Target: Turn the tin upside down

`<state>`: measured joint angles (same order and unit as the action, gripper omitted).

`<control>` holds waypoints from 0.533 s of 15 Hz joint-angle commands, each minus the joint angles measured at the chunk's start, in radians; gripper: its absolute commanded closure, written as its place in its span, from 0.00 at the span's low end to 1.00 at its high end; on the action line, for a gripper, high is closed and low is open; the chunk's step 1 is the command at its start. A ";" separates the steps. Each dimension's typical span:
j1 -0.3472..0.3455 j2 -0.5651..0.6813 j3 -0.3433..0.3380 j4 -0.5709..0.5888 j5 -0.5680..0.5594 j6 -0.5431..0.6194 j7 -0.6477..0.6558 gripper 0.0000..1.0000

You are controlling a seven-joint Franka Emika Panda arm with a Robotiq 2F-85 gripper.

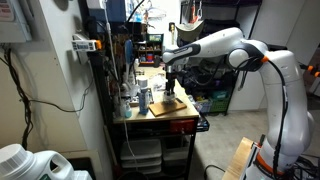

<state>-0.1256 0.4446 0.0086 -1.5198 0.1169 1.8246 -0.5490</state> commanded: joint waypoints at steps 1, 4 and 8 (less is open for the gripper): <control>0.005 0.007 0.007 0.012 -0.032 -0.028 0.017 0.31; 0.009 0.007 0.007 0.009 -0.049 -0.001 0.012 0.31; 0.011 0.004 0.009 0.006 -0.064 0.006 0.009 0.31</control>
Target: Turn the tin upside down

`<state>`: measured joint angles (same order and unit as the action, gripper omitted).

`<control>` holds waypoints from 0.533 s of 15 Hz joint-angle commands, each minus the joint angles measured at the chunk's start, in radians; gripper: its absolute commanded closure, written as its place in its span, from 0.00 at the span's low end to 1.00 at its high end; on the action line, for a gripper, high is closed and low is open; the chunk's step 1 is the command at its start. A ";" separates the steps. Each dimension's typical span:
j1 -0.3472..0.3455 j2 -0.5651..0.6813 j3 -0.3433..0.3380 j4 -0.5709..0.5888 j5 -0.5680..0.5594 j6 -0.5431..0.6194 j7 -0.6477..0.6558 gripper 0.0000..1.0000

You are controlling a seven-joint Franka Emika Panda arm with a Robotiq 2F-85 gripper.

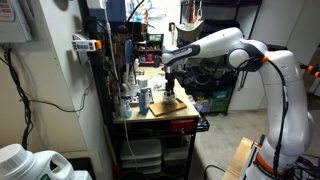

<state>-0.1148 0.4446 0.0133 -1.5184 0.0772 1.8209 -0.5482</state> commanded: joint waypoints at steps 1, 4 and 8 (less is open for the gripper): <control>0.000 0.002 0.005 0.002 -0.027 0.017 0.006 0.31; 0.001 -0.005 0.007 -0.008 -0.033 0.056 0.001 0.31; 0.001 -0.012 0.012 -0.020 -0.034 0.108 0.001 0.01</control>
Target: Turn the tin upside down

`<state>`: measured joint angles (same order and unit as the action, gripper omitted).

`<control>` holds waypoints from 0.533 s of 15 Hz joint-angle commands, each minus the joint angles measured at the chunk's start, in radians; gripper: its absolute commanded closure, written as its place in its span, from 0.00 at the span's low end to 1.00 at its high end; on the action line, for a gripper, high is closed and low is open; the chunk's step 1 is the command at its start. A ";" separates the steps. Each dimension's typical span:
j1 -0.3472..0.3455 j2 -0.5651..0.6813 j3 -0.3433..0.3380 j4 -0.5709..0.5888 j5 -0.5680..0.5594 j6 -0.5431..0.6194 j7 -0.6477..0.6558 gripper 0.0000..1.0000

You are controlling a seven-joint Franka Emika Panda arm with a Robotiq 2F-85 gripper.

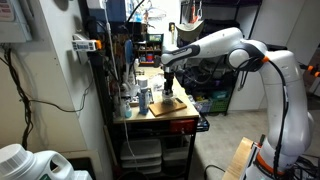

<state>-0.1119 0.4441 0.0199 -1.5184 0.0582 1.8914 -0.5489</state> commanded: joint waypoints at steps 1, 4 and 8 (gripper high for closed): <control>-0.002 -0.013 0.007 -0.023 -0.012 0.046 0.002 0.00; -0.003 -0.015 0.011 -0.028 -0.006 0.054 0.004 0.00; -0.001 -0.027 0.013 -0.038 -0.010 0.065 0.008 0.00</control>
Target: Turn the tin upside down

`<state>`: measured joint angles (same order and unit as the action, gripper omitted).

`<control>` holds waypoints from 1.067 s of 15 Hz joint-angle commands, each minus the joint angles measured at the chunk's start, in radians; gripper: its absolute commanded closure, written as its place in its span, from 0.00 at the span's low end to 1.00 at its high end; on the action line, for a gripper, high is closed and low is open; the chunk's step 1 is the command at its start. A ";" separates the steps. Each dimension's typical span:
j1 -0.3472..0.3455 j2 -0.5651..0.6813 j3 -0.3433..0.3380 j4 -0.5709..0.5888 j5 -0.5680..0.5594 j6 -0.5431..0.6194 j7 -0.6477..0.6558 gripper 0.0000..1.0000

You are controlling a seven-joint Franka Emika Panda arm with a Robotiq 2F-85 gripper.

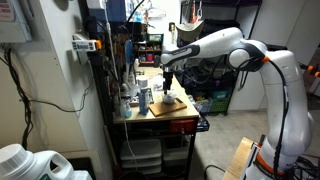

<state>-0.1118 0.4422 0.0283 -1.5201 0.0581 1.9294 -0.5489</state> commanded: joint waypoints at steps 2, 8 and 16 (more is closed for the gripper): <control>-0.003 -0.042 0.009 -0.044 0.002 0.005 0.011 0.00; 0.020 -0.189 -0.015 -0.143 -0.033 -0.062 0.131 0.00; 0.043 -0.370 -0.062 -0.282 -0.195 -0.181 0.499 0.00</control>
<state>-0.0882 0.1442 -0.0126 -1.7225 -0.0895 1.7653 -0.1584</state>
